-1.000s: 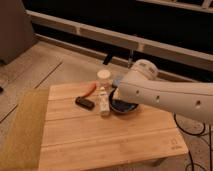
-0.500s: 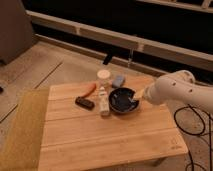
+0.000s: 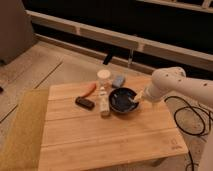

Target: Pick up the ceramic bowl

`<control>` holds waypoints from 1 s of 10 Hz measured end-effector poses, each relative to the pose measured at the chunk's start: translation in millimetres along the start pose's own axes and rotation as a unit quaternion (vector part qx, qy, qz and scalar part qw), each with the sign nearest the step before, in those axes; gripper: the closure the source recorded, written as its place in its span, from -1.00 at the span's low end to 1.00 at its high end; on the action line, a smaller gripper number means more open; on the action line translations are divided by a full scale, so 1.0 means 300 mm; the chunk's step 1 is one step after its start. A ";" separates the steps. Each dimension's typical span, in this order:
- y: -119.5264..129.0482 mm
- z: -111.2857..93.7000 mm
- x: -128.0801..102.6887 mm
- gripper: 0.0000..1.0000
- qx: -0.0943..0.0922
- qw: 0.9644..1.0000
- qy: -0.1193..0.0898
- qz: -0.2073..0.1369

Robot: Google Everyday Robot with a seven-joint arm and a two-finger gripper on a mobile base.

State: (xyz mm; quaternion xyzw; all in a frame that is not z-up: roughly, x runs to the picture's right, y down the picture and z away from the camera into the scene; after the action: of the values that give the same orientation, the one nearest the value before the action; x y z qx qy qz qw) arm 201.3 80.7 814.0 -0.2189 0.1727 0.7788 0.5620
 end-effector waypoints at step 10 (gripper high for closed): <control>0.055 0.341 0.014 -0.04 0.073 0.992 0.102 -0.031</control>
State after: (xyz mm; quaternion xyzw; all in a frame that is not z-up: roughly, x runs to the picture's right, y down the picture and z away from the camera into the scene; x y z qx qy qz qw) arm 169.4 131.6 898.6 -0.2608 0.2782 0.7203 0.5794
